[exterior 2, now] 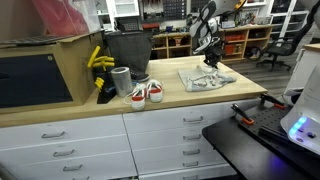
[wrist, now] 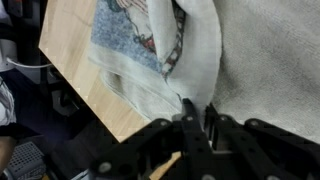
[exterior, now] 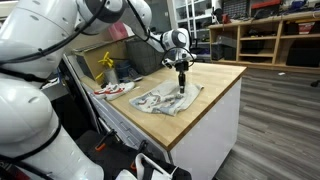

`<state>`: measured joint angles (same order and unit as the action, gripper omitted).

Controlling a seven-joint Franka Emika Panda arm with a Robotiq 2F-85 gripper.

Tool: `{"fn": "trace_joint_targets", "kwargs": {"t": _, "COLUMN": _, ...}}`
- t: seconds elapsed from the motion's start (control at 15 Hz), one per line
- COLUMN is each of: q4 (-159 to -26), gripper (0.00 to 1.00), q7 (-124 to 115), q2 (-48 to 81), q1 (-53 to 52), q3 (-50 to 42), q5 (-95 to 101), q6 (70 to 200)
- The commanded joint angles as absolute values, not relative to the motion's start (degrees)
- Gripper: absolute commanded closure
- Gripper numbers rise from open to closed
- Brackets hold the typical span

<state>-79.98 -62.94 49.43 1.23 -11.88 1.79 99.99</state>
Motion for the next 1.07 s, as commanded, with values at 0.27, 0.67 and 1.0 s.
{"fn": "trace_joint_targets", "kwargs": {"t": 0.27, "q4": -73.83, "gripper": 1.00, "q7": -63.43, "q2": 50.20, "q1": 1.29, "q3": -12.01, "q5": 2.55, "q6": 95.91}}
{"fn": "trace_joint_targets", "kwargs": {"t": 0.67, "q4": -68.50, "gripper": 1.00, "q7": -64.44, "q2": 52.24, "q1": 1.13, "q3": -12.12, "q5": 2.95, "q6": 94.15}}
{"fn": "trace_joint_targets", "kwargs": {"t": 1.0, "q4": -61.60, "gripper": 1.00, "q7": -66.91, "q2": 56.03, "q1": 1.10, "q3": -12.43, "q5": 3.46, "q6": 92.28}}
